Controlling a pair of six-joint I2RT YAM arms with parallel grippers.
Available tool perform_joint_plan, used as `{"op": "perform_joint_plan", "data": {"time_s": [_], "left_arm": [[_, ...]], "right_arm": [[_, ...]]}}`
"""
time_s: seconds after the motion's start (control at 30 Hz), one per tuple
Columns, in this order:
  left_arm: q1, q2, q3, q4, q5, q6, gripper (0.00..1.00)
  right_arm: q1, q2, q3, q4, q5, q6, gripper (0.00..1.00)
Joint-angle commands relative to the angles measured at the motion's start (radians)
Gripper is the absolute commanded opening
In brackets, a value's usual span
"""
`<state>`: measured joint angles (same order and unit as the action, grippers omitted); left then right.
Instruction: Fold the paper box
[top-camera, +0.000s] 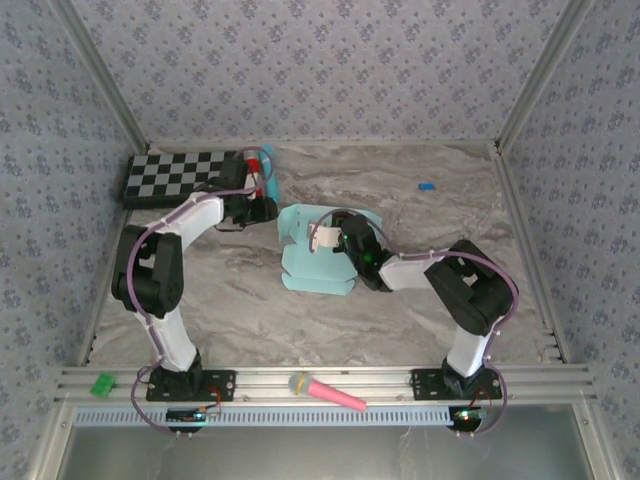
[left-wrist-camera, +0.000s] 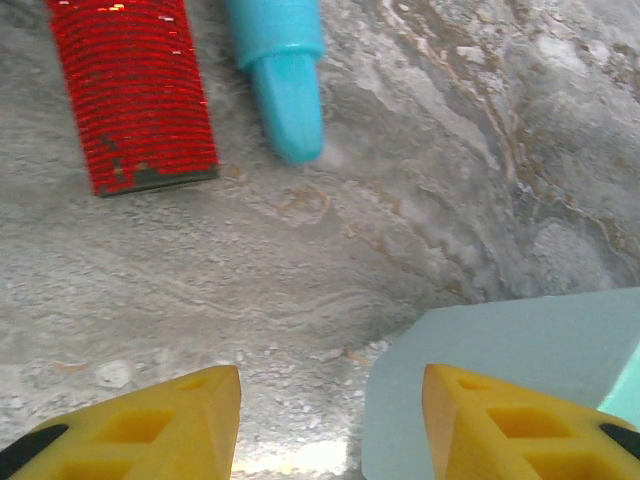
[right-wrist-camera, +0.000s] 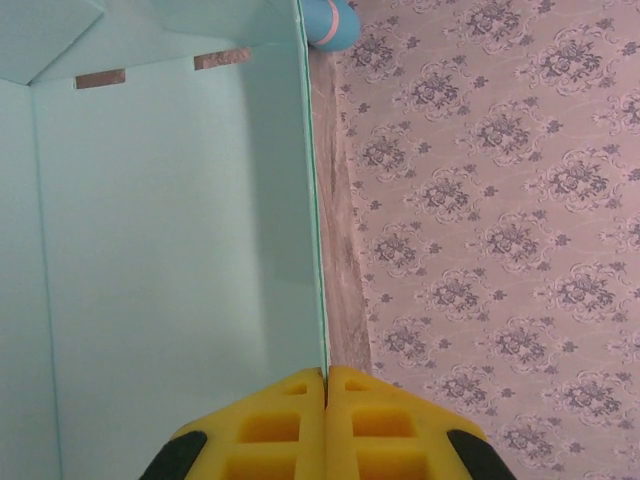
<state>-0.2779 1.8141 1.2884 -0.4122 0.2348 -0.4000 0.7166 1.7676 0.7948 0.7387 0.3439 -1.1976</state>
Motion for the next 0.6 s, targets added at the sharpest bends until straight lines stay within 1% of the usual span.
{"op": "perform_joint_plan", "data": {"time_s": [0.0, 0.1, 0.2, 0.37, 0.57], "left_arm": [[0.013, -0.016, -0.006, 0.014, -0.038, -0.010, 0.51], [0.018, 0.010, 0.004, 0.027, -0.034, -0.001, 0.51], [0.020, 0.052, 0.033, 0.033, -0.005, 0.016, 0.51], [0.017, 0.124, 0.086, 0.018, 0.082, 0.039, 0.51], [-0.013, 0.115, 0.080, 0.015, 0.121, 0.061, 0.50]], "right_arm": [[-0.011, -0.022, 0.027, -0.085, -0.040, 0.007, 0.00], [-0.020, -0.042, 0.038, -0.134, -0.072, 0.020, 0.00], [-0.029, -0.053, 0.049, -0.169, -0.096, 0.027, 0.00], [-0.039, -0.050, 0.074, -0.216, -0.118, 0.030, 0.00], [-0.042, -0.038, 0.096, -0.238, -0.115, 0.036, 0.00]]}}
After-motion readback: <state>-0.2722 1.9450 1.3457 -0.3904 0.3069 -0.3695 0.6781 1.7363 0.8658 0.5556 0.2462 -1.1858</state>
